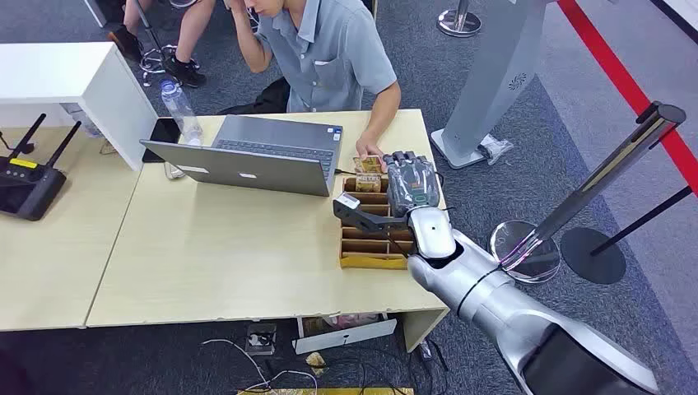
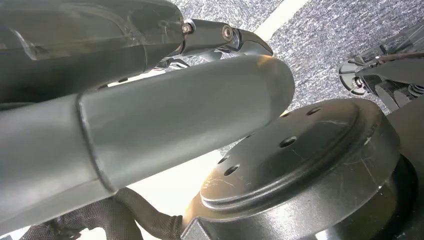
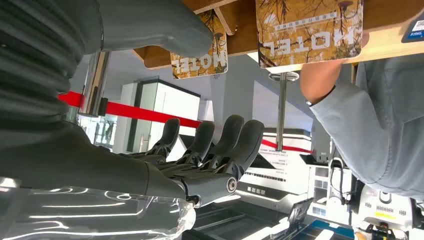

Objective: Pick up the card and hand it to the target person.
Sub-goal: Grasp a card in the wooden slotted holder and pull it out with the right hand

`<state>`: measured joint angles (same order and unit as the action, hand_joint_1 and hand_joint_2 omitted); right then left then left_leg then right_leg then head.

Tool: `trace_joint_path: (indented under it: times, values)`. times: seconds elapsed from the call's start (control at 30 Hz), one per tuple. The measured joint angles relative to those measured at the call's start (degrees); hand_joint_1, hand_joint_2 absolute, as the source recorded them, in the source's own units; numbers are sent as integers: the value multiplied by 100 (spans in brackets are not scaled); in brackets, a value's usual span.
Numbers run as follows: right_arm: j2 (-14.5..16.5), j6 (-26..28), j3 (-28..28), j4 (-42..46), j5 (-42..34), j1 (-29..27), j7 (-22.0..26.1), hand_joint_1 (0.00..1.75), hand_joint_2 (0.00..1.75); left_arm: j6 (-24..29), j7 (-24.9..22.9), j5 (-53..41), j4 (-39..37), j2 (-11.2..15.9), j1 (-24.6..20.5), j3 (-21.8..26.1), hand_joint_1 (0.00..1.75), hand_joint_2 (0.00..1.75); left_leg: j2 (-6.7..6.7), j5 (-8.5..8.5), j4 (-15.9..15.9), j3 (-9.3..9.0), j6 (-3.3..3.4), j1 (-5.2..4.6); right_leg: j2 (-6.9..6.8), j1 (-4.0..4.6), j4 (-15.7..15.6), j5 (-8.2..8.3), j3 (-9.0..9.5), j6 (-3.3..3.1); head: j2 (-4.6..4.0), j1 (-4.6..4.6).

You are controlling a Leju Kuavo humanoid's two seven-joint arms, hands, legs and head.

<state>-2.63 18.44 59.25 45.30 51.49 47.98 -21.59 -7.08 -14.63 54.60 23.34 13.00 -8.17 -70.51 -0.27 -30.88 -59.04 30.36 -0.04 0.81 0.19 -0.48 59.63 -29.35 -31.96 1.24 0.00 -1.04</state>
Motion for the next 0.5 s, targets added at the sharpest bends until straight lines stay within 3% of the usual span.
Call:
trace_joint_path:
  times: [0.17,0.37,0.5]
  values:
    - [13,-43,43,-112,12,20,0,72,175,-24,-13,-29,0,0,-7,0,0,0,0,0,0,0,0,0,0,0,0,0,0,0,0,1]
    - [19,-61,82,-272,19,32,-1,91,175,-32,-15,-57,0,0,-12,0,0,0,0,0,0,0,0,0,0,0,0,0,0,0,0,1]
    - [21,-83,85,-345,69,38,-16,90,175,-33,-15,-72,0,0,-13,0,0,0,0,0,0,0,0,0,0,0,0,0,0,0,0,1]
